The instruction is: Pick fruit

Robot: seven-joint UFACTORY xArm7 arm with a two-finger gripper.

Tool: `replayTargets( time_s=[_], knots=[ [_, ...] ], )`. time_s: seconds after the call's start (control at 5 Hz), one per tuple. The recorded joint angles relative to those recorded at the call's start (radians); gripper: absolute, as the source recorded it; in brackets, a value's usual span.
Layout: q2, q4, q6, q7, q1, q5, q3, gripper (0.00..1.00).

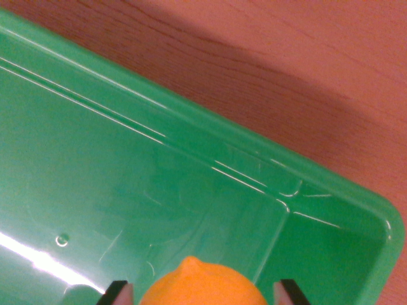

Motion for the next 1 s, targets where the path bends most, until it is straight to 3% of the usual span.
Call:
replayTargets(
  time_s=[0.2,0.4,0.6,0.8,1.0],
  knots=[
    [-0.017,0.019,0.036,-0.002,0.0003,0.0000,0.000,1.00],
    [-0.017,0.019,0.036,-0.002,0.0003,0.0000,0.000,1.00],
    [-0.032,0.034,0.066,-0.003,0.0006,0.0000,0.000,1.00],
    [-0.032,0.034,0.066,-0.003,0.0006,0.0000,0.000,1.00],
    [-0.043,0.046,0.088,-0.004,0.0007,0.0000,0.000,1.00]
  ],
)
